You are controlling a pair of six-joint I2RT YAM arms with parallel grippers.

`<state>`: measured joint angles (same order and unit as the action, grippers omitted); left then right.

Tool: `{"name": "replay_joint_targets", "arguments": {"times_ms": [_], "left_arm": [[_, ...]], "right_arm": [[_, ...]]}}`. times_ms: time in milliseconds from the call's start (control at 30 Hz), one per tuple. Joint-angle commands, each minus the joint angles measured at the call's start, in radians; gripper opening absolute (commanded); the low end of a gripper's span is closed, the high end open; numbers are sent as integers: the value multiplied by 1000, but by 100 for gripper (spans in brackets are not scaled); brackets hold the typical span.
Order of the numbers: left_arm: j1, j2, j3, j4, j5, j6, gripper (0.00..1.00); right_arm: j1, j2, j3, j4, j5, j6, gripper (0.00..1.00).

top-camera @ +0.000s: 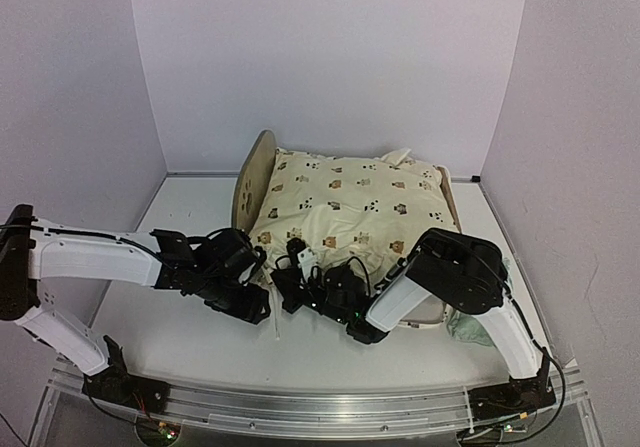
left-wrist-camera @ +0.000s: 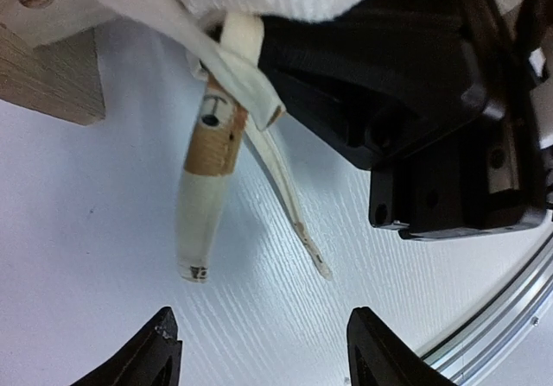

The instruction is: Set up the pet bed

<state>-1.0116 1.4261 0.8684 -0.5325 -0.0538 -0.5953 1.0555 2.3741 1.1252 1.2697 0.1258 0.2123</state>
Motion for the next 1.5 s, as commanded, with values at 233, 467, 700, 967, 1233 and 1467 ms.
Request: {"name": "replay_joint_targets", "arguments": {"times_ms": [233,467,700,967,1233,1467], "left_arm": [[-85,187,38,149,-34,-58,69],[-107,229,5,261,-69,-123,74],[-117,328,31,269,-145,-148,58],[-130,393,66,218,-213,-173,5],[-131,316,22,164,-247,-171,0],[-117,192,-18,54,-333,-202,0]], "right_arm": [[18,-69,-20,4,121,58,0],[21,-67,-30,4,131,74,0],[22,-67,-35,6,129,88,0],[21,-73,-47,6,138,96,0],[22,-104,-86,5,153,78,0],[26,-136,-150,5,235,71,0]]}}
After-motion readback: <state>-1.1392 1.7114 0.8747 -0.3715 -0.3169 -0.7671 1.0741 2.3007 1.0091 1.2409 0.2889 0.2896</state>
